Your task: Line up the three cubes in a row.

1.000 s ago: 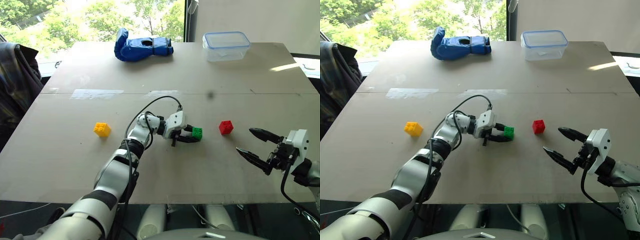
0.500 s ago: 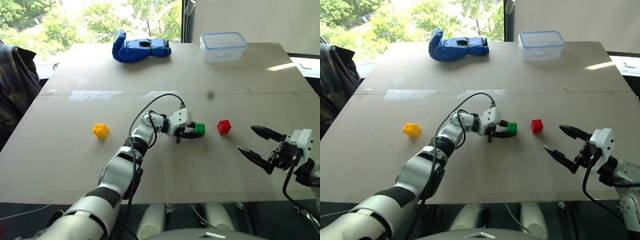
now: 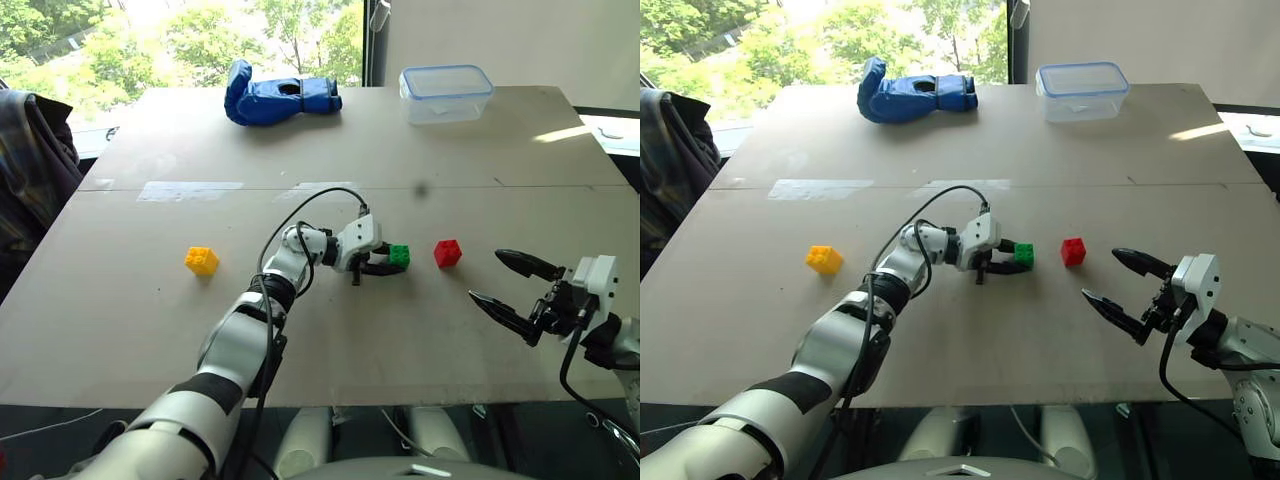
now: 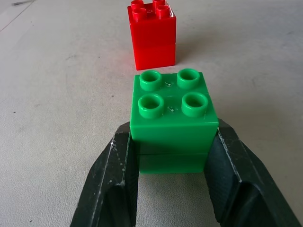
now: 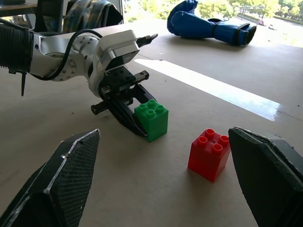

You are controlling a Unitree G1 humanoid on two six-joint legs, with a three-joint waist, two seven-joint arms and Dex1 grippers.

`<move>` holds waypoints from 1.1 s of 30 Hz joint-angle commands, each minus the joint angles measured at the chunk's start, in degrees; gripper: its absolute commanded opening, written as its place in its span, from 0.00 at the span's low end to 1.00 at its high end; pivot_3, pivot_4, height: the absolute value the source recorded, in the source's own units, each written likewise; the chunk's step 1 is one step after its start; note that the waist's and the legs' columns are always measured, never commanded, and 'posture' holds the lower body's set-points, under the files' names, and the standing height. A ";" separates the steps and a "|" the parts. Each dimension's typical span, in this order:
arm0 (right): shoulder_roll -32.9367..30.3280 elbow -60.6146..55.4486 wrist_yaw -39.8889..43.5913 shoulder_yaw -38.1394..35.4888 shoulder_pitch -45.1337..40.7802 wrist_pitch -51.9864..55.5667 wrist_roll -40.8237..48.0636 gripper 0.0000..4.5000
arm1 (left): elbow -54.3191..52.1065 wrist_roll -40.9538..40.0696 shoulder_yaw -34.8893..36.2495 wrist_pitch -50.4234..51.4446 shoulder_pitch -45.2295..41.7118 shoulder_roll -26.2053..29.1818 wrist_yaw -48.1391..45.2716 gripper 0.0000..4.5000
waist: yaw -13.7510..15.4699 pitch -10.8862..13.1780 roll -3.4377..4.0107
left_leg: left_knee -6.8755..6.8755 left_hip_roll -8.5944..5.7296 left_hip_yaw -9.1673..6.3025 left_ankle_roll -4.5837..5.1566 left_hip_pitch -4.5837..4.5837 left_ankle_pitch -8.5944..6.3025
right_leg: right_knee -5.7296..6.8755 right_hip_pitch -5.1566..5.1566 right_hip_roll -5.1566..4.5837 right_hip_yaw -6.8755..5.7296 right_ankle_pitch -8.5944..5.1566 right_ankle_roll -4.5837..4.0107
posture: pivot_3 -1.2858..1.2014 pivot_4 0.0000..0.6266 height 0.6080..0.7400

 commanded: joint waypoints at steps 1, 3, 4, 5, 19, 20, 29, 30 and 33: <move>-0.03 -2.21 -0.25 -0.26 -0.64 -0.58 0.59 1.00 | 1.97 1.80 0.09 0.78 -0.56 0.79 0.71 0.28 | -0.03 0.00 0.00 | 0.00 0.00 0.00 0.00 0.01 0.00 | 0.00 0.01 0.00 0.00 0.00 0.00 | 0.52 0.24 1.00; 0.02 -2.27 -0.33 -0.17 -0.53 -0.72 0.58 1.00 | 2.30 1.94 0.24 0.47 -0.63 0.87 0.75 0.51 | -0.05 0.00 0.00 | 0.00 0.00 0.00 0.00 0.02 0.00 | 0.00 0.02 0.01 0.00 0.00 0.00 | 0.52 0.24 1.00; 0.05 -2.31 -0.36 -0.17 -0.45 -0.78 0.59 1.00 | 2.42 2.25 0.27 -0.17 -0.63 0.93 1.26 0.59 | -0.08 0.00 0.00 | 0.00 0.00 0.00 0.00 0.02 0.00 | 0.00 0.02 0.01 0.01 0.00 0.00 | 0.52 0.24 1.00; 0.06 -2.35 -0.38 -0.17 -0.37 -0.83 0.60 1.00 | 2.54 2.57 0.30 -0.64 -0.63 0.95 1.63 0.68 | -0.02 0.00 0.00 | 0.00 0.00 0.00 0.00 0.01 0.00 | 0.00 0.02 0.01 0.01 0.00 0.00 | 0.52 0.24 1.00; 0.19 -2.27 0.28 -0.18 -0.22 -1.09 0.81 1.00 | -1.85 0.00 2.41 -2.75 1.20 3.69 -3.40 1.00 | -0.31 0.00 0.00 | -0.02 0.02 -0.01 0.00 0.03 0.00 | -0.01 0.02 0.03 0.00 0.00 0.00 | 0.52 0.24 1.00; 0.06 -2.25 0.47 -0.03 -0.28 -1.11 0.66 1.00 | -4.04 -1.32 2.72 -1.43 1.83 4.62 -6.65 1.00 | -0.30 0.00 0.00 | -0.02 0.03 -0.02 0.00 0.02 0.00 | -0.01 0.02 0.03 0.00 0.00 -0.01 | 0.52 0.24 1.00; -0.16 -2.17 3.26 2.32 -2.28 -1.08 0.96 1.00 | -42.17 -14.76 10.27 25.26 13.16 16.29 -8.23 1.00 | -0.04 0.06 0.04 | -0.02 0.26 -0.04 0.00 -0.07 0.00 | -0.04 -0.05 0.01 0.00 -0.01 -0.02 | 0.52 0.24 1.00; 0.11 -2.09 3.68 3.17 -2.95 -1.28 0.97 1.00 | -48.67 -17.86 12.74 31.21 15.73 16.40 -4.19 1.00 | -0.01 0.06 0.05 | -0.03 0.28 -0.04 -0.01 -0.07 0.00 | -0.05 -0.04 -0.01 0.02 -0.01 -0.02 | 0.52 0.24 1.00; 0.97 -1.61 3.99 5.47 -5.43 -0.99 0.99 1.00 | -69.16 -26.00 20.45 46.46 25.40 16.01 9.77 1.00 | -0.31 0.07 0.07 | -0.05 0.37 -0.04 -0.02 -0.07 -0.01 | -0.08 -0.08 -0.05 0.05 -0.01 -0.02 | 0.52 0.24 1.00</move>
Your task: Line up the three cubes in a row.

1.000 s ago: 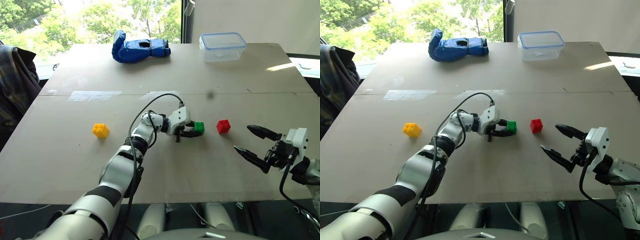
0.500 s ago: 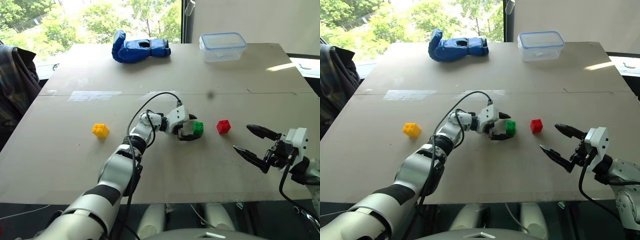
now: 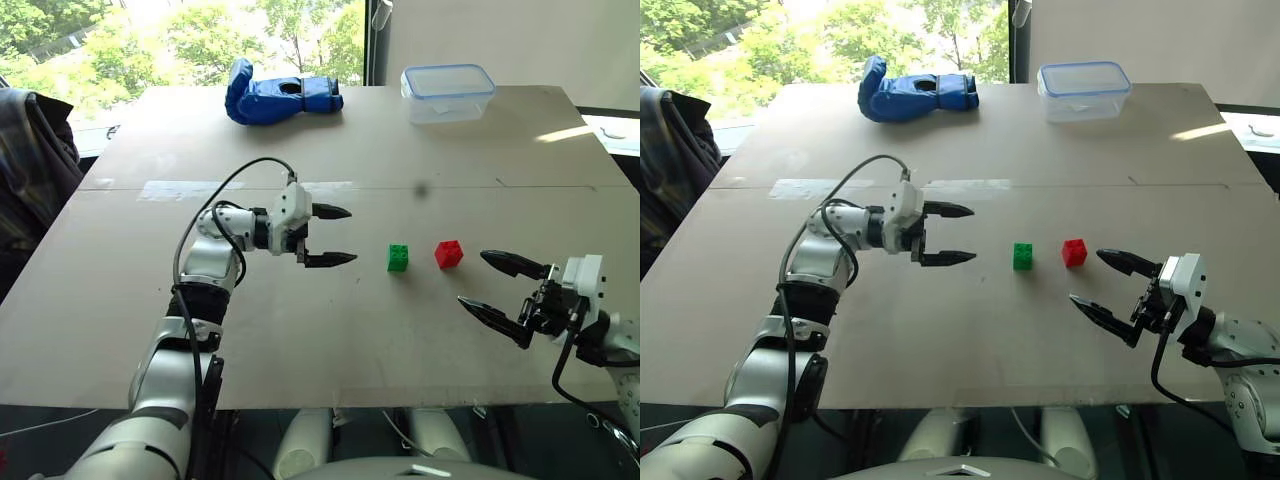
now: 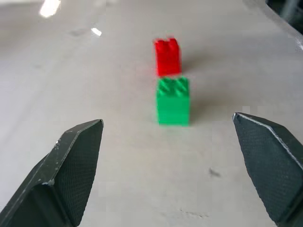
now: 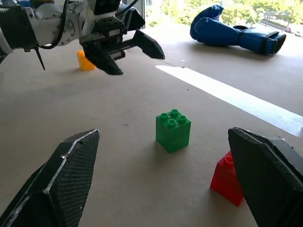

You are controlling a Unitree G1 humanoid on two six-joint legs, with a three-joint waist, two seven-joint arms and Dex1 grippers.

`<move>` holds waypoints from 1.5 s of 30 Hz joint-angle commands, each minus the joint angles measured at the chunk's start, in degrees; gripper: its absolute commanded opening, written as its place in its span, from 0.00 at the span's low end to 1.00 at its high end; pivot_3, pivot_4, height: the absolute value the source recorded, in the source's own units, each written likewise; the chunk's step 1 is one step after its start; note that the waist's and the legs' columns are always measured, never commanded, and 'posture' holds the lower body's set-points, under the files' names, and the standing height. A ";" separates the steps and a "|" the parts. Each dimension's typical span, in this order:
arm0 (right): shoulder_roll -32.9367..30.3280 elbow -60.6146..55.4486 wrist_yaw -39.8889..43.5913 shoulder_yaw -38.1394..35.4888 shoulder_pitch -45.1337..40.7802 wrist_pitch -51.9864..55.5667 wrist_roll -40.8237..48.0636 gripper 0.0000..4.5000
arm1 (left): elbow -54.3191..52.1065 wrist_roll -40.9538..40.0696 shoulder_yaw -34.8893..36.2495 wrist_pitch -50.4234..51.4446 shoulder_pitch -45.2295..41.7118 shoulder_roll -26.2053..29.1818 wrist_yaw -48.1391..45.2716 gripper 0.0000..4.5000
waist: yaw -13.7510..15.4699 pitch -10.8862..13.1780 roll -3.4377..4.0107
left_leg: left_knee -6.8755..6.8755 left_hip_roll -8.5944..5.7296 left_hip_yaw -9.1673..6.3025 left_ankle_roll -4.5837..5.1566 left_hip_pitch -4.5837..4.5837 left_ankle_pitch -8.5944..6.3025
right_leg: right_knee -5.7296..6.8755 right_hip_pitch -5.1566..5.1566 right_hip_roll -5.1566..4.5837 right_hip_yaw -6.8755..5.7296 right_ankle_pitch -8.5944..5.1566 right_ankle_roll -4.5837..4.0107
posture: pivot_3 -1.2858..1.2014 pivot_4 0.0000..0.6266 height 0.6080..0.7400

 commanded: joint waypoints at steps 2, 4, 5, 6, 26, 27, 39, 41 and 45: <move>1.46 0.50 0.31 2.22 -4.58 -0.14 1.16 1.00 | -27.71 -2.71 10.44 15.90 14.33 -0.90 23.54 1.00 | -0.35 0.00 0.01 | -0.04 0.05 0.01 -0.02 -0.01 0.00 | -0.01 -0.04 -0.04 0.05 0.00 -0.01 | 0.52 0.24 1.00; 2.43 2.24 0.61 3.21 -7.13 0.12 1.51 1.00 | -36.37 -0.94 16.22 18.86 20.38 -5.97 37.51 1.00 | -0.30 0.01 0.01 | -0.07 0.07 0.05 -0.04 0.07 0.00 | 0.00 -0.04 -0.14 0.18 0.01 -0.02 | 0.52 0.24 1.00; 2.66 3.06 1.15 3.69 -7.94 0.05 1.46 1.00 | -39.57 -0.39 17.99 19.75 22.56 -8.07 42.31 1.00 | 0.05 0.01 -0.01 | -0.06 0.05 0.03 -0.04 0.09 0.00 | 0.03 -0.03 -0.16 0.21 0.01 -0.02 | 0.52 0.24 1.00; 2.77 3.65 1.60 3.94 -8.45 -0.03 1.40 1.00 | -41.88 0.02 18.81 20.41 24.04 -9.31 45.52 1.00 | 0.34 0.02 -0.06 | -0.06 0.06 0.02 -0.04 0.09 0.00 | 0.02 -0.03 -0.14 0.20 0.02 -0.02 | 0.52 0.24 1.00; 4.92 8.03 6.19 10.29 -16.91 1.05 1.24 1.00 | -34.94 6.14 20.86 6.65 44.50 -6.96 51.17 1.00 | 1.75 0.01 -0.09 | -0.08 -0.08 0.05 0.03 0.04 -0.05 | -0.19 0.03 -0.10 -0.02 0.01 -0.05 | 0.52 0.24 1.00; 5.07 7.94 6.03 10.41 -16.88 1.01 1.19 1.00 | -33.21 6.34 20.47 5.81 43.87 -6.43 50.75 1.00 | 1.85 0.01 -0.08 | -0.10 -0.07 0.04 0.03 0.04 -0.04 | -0.19 0.03 -0.10 -0.03 0.01 -0.05 | 0.52 0.24 1.00; 5.26 8.28 5.87 9.73 -15.79 -0.44 -0.16 1.00 | -14.33 5.19 20.36 -1.71 37.57 -3.59 48.25 1.00 | 1.33 0.01 -0.07 | -0.18 -0.06 0.06 -0.05 0.03 0.00 | -0.18 -0.04 -0.16 -0.01 0.02 -0.04 | 0.52 0.24 1.00; 5.24 8.33 5.81 9.63 -15.75 -0.64 -0.25 1.00 | -11.59 4.42 20.27 -3.14 37.23 -3.09 46.58 0.81 | 1.33 -0.02 -0.01 | -0.19 -0.06 0.06 0.02 0.07 -0.04 | -0.16 -0.04 -0.18 -0.01 0.02 -0.04 | 0.52 0.24 1.00; 5.11 8.38 5.85 9.53 -15.51 -1.10 -0.40 1.00 | -4.80 4.30 20.59 -7.51 36.26 -2.46 45.78 0.43 | 1.29 -0.22 0.33 | -0.20 -0.07 0.08 0.03 0.12 -0.05 | -0.13 -0.02 -0.18 0.00 0.02 -0.04 | 0.52 0.24 1.00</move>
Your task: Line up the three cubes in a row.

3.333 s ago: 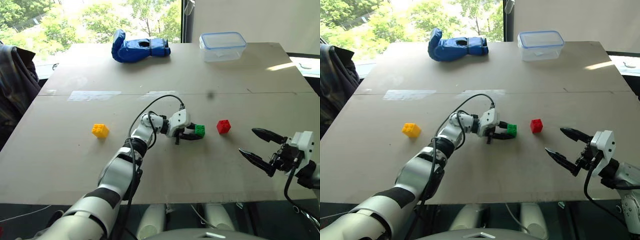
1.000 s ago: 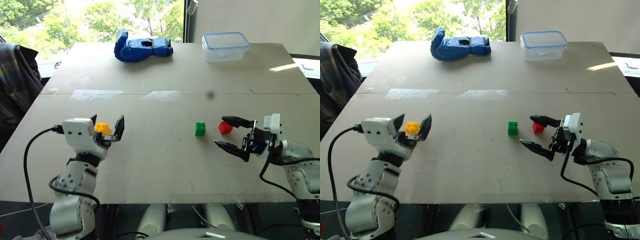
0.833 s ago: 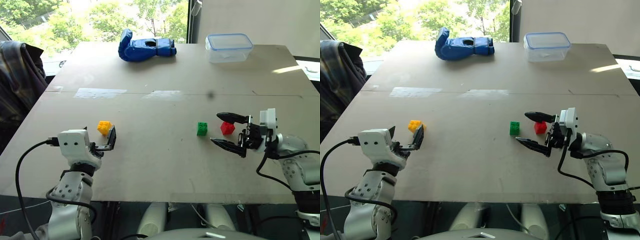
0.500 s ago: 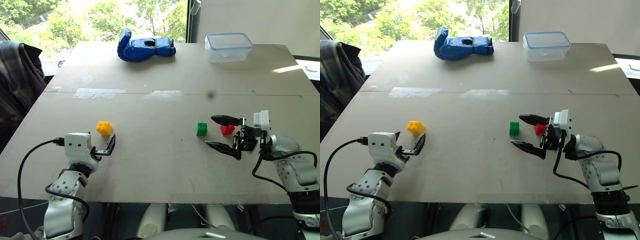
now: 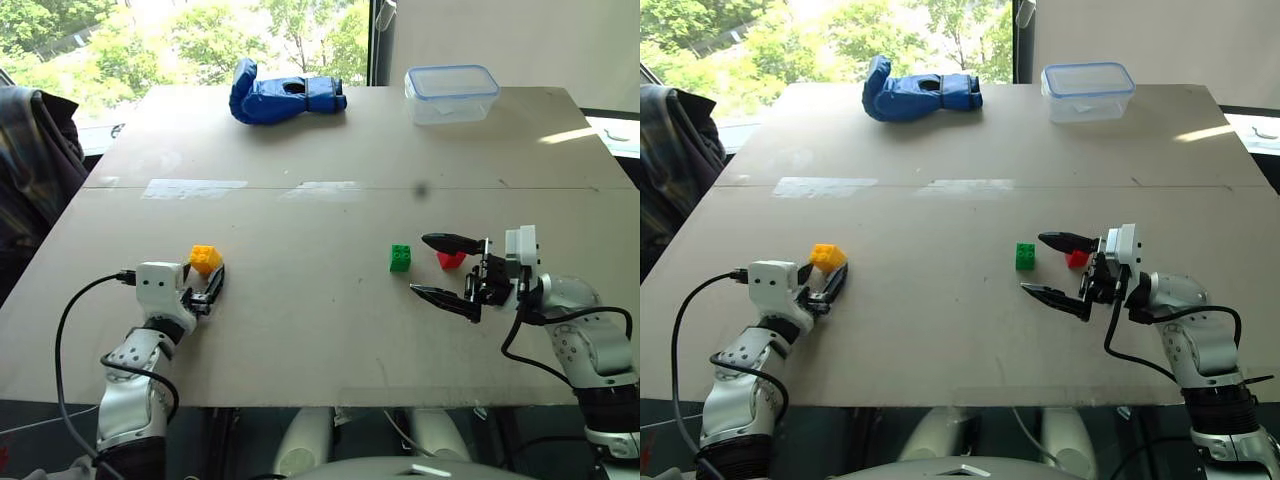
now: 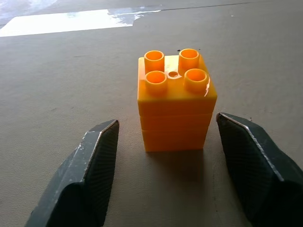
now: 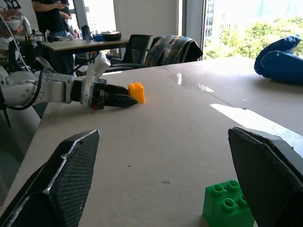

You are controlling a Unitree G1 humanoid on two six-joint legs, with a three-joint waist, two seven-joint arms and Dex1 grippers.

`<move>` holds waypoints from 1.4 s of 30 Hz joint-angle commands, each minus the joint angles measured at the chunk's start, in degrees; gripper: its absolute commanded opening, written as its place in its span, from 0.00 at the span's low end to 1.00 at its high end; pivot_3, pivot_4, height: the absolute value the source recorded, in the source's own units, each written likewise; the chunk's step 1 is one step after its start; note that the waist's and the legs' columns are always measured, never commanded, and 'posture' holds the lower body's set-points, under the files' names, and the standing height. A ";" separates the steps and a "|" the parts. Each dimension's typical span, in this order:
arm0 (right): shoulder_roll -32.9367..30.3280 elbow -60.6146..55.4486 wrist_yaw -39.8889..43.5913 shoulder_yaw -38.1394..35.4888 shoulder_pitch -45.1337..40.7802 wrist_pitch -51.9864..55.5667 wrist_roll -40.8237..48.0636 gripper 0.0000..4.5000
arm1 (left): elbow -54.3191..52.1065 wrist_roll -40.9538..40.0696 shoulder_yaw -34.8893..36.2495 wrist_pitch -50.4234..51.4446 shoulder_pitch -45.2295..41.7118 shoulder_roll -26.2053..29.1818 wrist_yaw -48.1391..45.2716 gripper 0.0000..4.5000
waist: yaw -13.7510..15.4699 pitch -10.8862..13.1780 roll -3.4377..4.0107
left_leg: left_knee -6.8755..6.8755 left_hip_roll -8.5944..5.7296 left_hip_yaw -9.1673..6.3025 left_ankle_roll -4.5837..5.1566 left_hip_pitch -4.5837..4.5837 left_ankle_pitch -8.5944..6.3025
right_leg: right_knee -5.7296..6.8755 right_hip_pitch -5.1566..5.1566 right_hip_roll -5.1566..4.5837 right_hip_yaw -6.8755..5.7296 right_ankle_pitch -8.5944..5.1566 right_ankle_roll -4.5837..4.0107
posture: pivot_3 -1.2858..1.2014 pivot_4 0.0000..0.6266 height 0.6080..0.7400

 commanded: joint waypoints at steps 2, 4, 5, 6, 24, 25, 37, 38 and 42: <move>-0.43 -1.81 0.01 -1.50 0.20 -1.39 0.20 1.00 | 8.58 0.29 0.73 -4.42 -0.24 1.25 -0.92 0.28 | -0.08 -0.20 0.33 | -0.01 0.00 0.01 0.00 0.02 0.00 | 0.03 0.00 0.01 0.00 0.00 0.00 | 0.52 0.24 1.00; -0.58 -1.71 0.13 -1.74 0.27 -1.55 0.25 1.00 | 11.91 0.62 0.30 -7.31 -0.84 2.11 -2.21 0.28 | -0.21 -0.25 0.42 | -0.04 0.00 0.01 0.00 0.07 0.00 | 0.08 0.01 0.03 0.00 0.00 -0.01 | 0.52 0.24 1.00; -0.67 -1.63 0.14 -1.92 0.34 -1.68 0.26 1.00 | 13.46 0.43 -0.06 -8.46 -1.22 2.56 -3.40 0.28 | -0.33 -0.29 0.48 | -0.06 0.00 0.00 -0.01 0.08 0.01 | 0.10 0.01 0.04 0.01 -0.01 -0.01 | 0.52 0.24 1.00; -0.75 -1.54 0.09 -2.06 0.39 -1.81 0.24 1.00 | 14.63 0.08 -0.50 -9.40 -1.57 2.97 -4.84 0.28 | -0.46 -0.33 0.55 | -0.07 -0.01 0.00 -0.02 0.10 0.01 | 0.11 0.01 0.05 0.01 -0.01 -0.01 | 0.52 0.24 1.00; -2.59 -1.44 -0.96 -5.18 3.80 -4.62 -0.71 1.00 | 46.88 1.78 -20.68 -23.92 -38.80 7.76 -56.18 0.28 | -0.56 -0.14 0.20 | 0.06 -0.32 -0.20 -0.05 -0.19 0.06 | -0.02 0.00 0.15 -0.20 0.00 0.00 | 0.52 0.24 1.00; -2.56 -1.67 -1.15 -5.29 4.07 -4.66 -0.76 1.00 | 48.87 2.60 -21.56 -24.56 -40.86 7.40 -57.14 0.28 | -0.73 -0.11 0.15 | 0.06 -0.33 -0.19 -0.04 -0.21 0.06 | -0.04 -0.01 0.15 -0.20 -0.01 0.01 | 0.52 0.24 1.00; -3.51 -4.71 -3.56 -7.61 9.95 -6.00 -1.97 1.00 | 59.01 9.22 -27.89 -28.99 -53.68 1.32 -63.64 0.28 | -1.17 0.12 -0.20 | 0.13 -0.32 -0.21 0.01 -0.28 0.03 | 0.00 -0.03 0.19 -0.21 -0.01 0.04 | 0.52 0.24 1.00; -4.02 -4.56 -3.37 -7.71 10.41 -6.23 -2.36 1.00 | 58.75 9.25 -27.92 -29.17 -53.56 1.03 -63.41 0.28 | -1.17 0.12 -0.20 | 0.13 -0.32 -0.20 0.01 -0.27 0.02 | 0.01 -0.03 0.19 -0.20 -0.01 0.04 | 0.52 0.24 1.00; -5.16 -3.99 -2.80 -7.98 11.02 -7.07 -2.82 1.00 | 58.46 10.03 -28.43 -28.90 -53.16 0.67 -62.14 0.28 | -1.19 0.17 -0.27 | 0.13 -0.32 -0.22 0.01 -0.26 0.02 | 0.04 -0.04 0.20 -0.19 -0.01 0.04 | 0.52 0.24 1.00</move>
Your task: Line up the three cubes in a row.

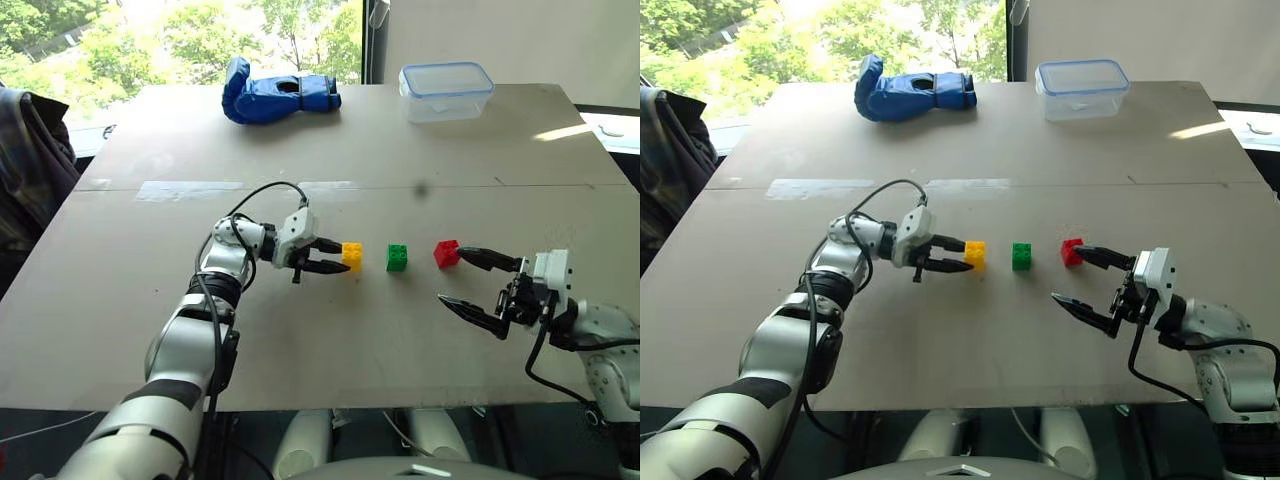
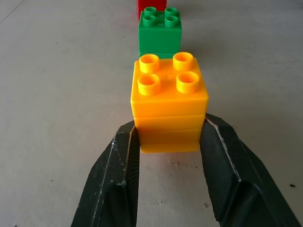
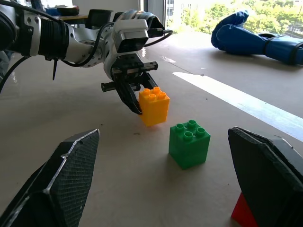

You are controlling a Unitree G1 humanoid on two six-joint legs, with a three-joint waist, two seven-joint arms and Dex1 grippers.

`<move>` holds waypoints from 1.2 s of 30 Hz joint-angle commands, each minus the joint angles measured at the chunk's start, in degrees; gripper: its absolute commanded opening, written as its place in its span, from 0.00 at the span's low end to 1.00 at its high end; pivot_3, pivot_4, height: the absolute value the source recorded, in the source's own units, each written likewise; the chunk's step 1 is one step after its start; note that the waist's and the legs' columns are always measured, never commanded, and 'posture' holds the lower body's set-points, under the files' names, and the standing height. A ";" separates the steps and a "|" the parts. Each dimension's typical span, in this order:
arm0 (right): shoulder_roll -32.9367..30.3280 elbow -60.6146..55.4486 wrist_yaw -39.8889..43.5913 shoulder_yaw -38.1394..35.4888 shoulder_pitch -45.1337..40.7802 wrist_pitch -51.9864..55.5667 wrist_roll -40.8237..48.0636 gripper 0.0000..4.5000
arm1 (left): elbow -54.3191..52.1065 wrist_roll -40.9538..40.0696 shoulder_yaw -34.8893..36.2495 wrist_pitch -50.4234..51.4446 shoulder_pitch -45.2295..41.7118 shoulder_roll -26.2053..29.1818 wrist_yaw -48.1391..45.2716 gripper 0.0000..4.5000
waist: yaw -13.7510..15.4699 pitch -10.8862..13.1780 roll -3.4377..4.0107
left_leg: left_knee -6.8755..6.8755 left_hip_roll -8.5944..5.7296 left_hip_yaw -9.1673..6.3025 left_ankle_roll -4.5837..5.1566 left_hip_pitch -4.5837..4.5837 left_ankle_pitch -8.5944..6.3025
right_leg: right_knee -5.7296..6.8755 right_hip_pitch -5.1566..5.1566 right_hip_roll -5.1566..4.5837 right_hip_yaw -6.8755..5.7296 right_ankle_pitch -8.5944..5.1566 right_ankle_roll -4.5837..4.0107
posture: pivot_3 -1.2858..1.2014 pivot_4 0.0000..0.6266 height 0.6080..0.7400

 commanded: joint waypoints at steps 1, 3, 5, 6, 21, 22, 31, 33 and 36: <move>-0.50 -1.49 0.22 -1.42 -0.20 -1.60 0.18 1.00 | -1.10 0.79 -0.16 -0.88 -0.06 0.19 0.39 0.28 | 0.01 0.00 0.00 | 0.00 0.00 0.01 0.00 0.01 0.00 | 0.02 0.00 0.00 0.00 0.00 0.00 | 0.52 0.24 1.00; -0.55 -1.45 0.22 -1.60 -0.29 -1.58 0.42 1.00 | -1.64 0.84 -0.27 -0.71 0.43 0.28 0.36 0.28 | 0.03 0.01 -0.01 | 0.00 0.00 0.00 0.00 0.01 0.00 | 0.03 0.00 0.00 0.00 0.00 0.00 | 0.52 0.24 1.00; -0.63 -1.35 0.27 -1.59 -0.29 -1.70 0.33 1.00 | -2.05 0.73 -0.23 -0.44 0.66 0.35 0.19 0.28 | 0.08 0.01 -0.02 | 0.02 0.00 0.00 0.00 0.00 0.00 | 0.03 0.00 0.00 0.00 0.00 0.00 | 0.52 0.24 1.00; -0.67 -1.31 0.30 -1.58 -0.31 -1.72 0.30 1.00 | -2.12 0.72 -0.20 -0.27 0.68 0.36 0.28 0.28 | 0.11 0.01 -0.02 | 0.02 0.00 0.00 0.00 0.00 0.00 | 0.02 0.00 0.00 0.00 0.00 0.00 | 0.52 0.24 1.00; -0.25 -0.53 0.36 -0.56 -1.98 -1.58 -0.36 1.00 | -0.62 1.38 -0.13 0.66 0.14 0.84 1.87 0.28 | 0.10 0.02 -0.03 | 0.04 0.00 0.00 0.00 0.01 0.00 | 0.05 0.00 0.00 0.00 0.00 0.00 | 0.52 0.24 1.00; -0.20 -0.55 0.33 -0.50 -2.02 -1.57 -0.40 1.00 | -0.34 1.47 -0.10 0.45 0.05 0.82 2.16 0.28 | 0.10 0.01 -0.03 | 0.04 0.00 0.00 0.00 0.01 0.00 | 0.05 0.00 0.00 0.00 0.00 0.00 | 0.52 0.24 1.00; -0.15 -0.89 0.10 -0.47 -2.11 -1.49 -0.50 1.00 | 1.37 2.43 -0.10 -1.07 -0.65 0.56 4.48 0.28 | 0.11 0.01 -0.03 | 0.08 0.00 0.01 0.00 0.04 0.00 | 0.10 0.01 0.00 0.01 0.00 0.00 | 0.52 0.24 1.00; -0.16 -0.98 0.08 -0.52 -2.07 -1.50 -0.47 1.00 | 1.82 2.86 -0.14 -1.62 -0.84 0.56 5.26 0.28 | 0.11 0.01 -0.03 | 0.09 0.00 0.01 0.00 0.04 0.00 | 0.11 0.01 0.00 0.01 0.00 0.00 | 0.52 0.24 1.00; -0.21 -1.17 0.07 -0.61 -2.01 -1.47 -0.38 1.00 | 2.40 3.26 -0.24 -2.08 -1.04 0.59 5.66 0.28 | 0.11 0.01 -0.03 | 0.09 0.00 0.01 0.00 0.05 0.00 | 0.12 0.01 0.00 0.02 0.00 0.00 | 0.52 0.24 1.00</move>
